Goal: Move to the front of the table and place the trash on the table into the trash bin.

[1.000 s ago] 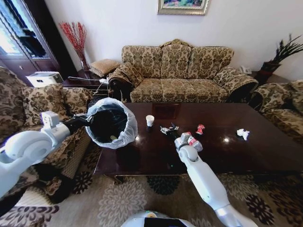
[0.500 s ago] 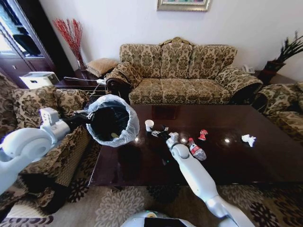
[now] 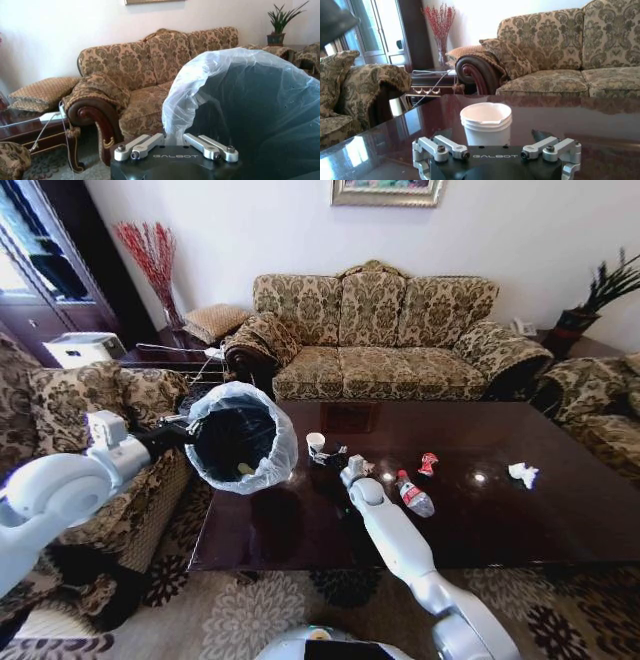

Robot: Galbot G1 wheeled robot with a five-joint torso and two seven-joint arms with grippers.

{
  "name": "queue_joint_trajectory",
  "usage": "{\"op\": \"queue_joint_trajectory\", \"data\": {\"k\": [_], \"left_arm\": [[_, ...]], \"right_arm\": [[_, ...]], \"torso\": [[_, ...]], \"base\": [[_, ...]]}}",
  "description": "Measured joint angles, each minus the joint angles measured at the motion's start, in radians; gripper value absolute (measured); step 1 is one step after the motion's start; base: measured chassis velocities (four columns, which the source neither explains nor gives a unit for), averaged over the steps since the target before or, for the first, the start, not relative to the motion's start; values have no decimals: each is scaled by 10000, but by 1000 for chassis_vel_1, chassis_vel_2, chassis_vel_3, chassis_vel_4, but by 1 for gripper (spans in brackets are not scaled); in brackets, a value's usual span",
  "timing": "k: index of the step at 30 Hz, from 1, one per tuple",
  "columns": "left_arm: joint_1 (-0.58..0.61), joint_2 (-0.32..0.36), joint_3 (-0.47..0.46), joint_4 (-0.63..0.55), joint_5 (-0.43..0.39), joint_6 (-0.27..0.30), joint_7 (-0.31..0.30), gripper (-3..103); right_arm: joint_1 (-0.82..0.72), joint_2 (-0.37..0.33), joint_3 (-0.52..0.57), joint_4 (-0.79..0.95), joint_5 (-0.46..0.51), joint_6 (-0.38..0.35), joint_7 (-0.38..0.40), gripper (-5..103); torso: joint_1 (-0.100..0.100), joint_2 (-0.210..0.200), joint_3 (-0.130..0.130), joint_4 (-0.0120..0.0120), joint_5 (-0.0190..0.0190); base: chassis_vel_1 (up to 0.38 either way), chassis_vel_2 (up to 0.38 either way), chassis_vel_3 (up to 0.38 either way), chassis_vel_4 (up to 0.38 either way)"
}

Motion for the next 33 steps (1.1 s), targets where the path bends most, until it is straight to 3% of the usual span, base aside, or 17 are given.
{"op": "queue_joint_trajectory", "data": {"k": [6,8,10,17,19,22,33], "left_arm": [[32,-73,2,-78,0,0,-1,2],[39,-114,9,-100,0,0,0,2],[41,-121,14,-101,0,0,0,2],[51,-152,64,-201,-28,-75,25,2],[53,-152,64,-210,-31,-74,28,2],[67,-151,72,-212,-34,-76,29,2],[82,-51,128,-26,-27,-79,66,2]], "right_arm": [[158,291,42,-562,-286,66,53,100],[207,366,86,-691,-308,117,74,89],[228,374,89,-726,-312,119,75,89],[298,466,97,-967,-316,171,133,56],[303,472,97,-990,-314,180,156,56],[317,497,126,-1080,-304,258,209,41],[-106,21,193,-23,-204,355,338,16]], "torso": [[3,-1,1,-3,0],[3,0,0,-6,2],[3,0,0,-6,1],[3,0,0,-4,1],[3,0,0,-4,1],[2,0,-1,-4,1],[3,0,0,-4,1]], "base": [[0,0,0,0],[0,0,0,0],[0,0,0,0],[0,0,0,0],[0,0,0,0],[0,0,0,0],[0,0,0,0]]}}
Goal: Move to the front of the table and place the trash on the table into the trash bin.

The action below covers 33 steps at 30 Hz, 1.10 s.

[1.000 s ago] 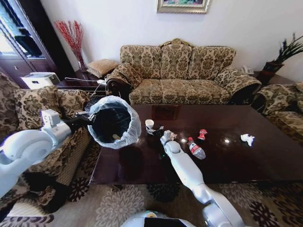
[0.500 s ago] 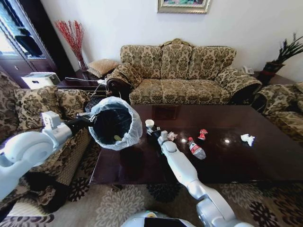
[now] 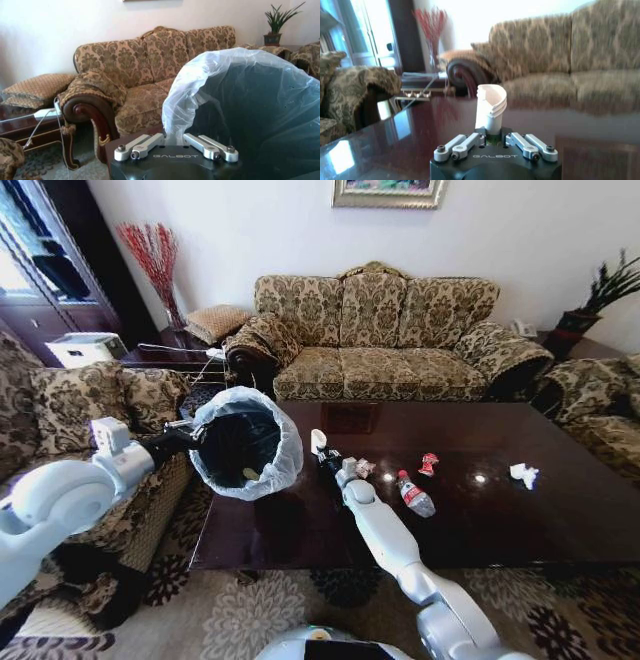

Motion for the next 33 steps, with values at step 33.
{"op": "queue_joint_trajectory", "data": {"k": [33], "left_arm": [[455,592,26,-1118,-1117,1419,-317,2]], "right_arm": [[-5469,-3899,468,13466,3241,-1232,-1220,0]], "torso": [[1,0,0,2,1]], "base": [[0,0,0,0]]}}
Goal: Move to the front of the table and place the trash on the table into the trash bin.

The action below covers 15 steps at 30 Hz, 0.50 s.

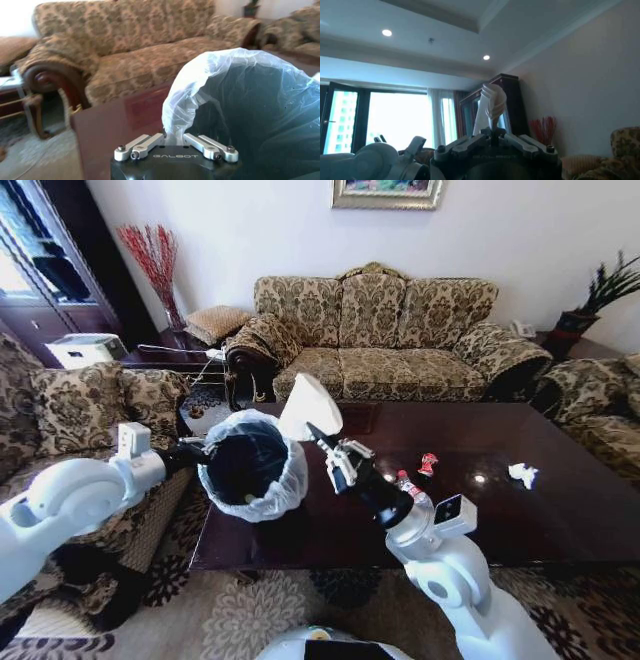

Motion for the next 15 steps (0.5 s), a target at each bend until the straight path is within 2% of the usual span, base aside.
{"op": "queue_joint_trajectory", "data": {"k": [7,8,10,11,13,15], "left_arm": [[31,-177,-96,-1017,17,114,-97,2],[35,-196,-79,-1071,23,119,-117,2],[51,-223,-78,-1108,28,127,-125,2],[99,-303,-83,-1173,34,145,-135,2],[179,-445,-98,-1279,62,157,-160,2],[223,-528,-114,-1361,84,170,-169,2]], "right_arm": [[-372,15,31,-82,-316,-1,-100,-2],[-434,13,20,-87,-360,-4,-115,3],[-482,13,15,-87,-392,-5,-128,3],[-571,21,3,-73,-432,-6,-147,14],[-671,52,-6,-68,-495,11,-226,25],[-722,69,-4,-68,-527,53,-290,25]], "torso": [[-2,1,-1,-3,2],[-2,1,-1,-1,2],[-1,0,-1,-2,-2],[-1,0,0,-1,-3],[-1,0,0,-1,-1],[-1,0,0,-1,-1]], "base": [[0,0,0,0],[0,0,0,0],[0,0,0,0],[0,0,0,0],[0,0,0,0],[0,0,0,0]]}}
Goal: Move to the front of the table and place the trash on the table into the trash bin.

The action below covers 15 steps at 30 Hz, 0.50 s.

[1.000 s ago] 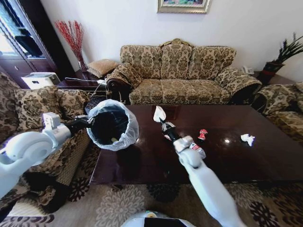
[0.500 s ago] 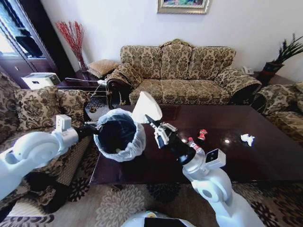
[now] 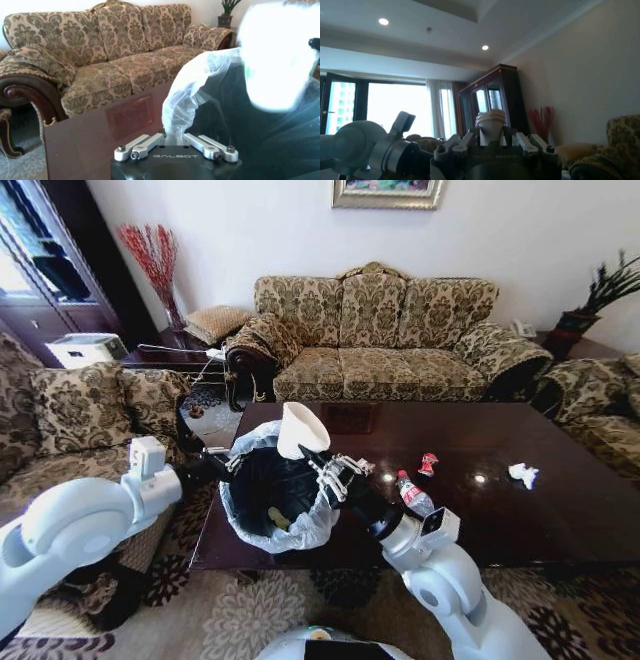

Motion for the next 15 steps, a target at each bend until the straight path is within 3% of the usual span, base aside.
{"op": "queue_joint_trajectory", "data": {"k": [5,8,10,12,15], "left_arm": [[72,-174,-39,-227,21,57,-1,2],[74,-196,-39,-226,26,66,-6,2],[70,-247,-39,-210,29,69,-13,2],[56,-296,-51,-170,36,71,-28,2],[39,-339,-81,12,162,72,-33,2]], "right_arm": [[-120,0,52,82,-5,112,-92,46],[-189,8,124,147,22,187,-118,51],[-354,76,298,304,78,258,-123,62],[-535,159,506,497,140,311,17,73],[-767,265,774,651,140,387,498,79]], "torso": [[0,0,0,1,0],[0,0,0,0,0],[0,0,0,0,1],[-1,0,0,-1,0],[-1,0,0,-1,1]], "base": [[0,0,0,0],[0,0,0,0],[0,0,0,0],[0,0,0,0],[0,0,0,0]]}}
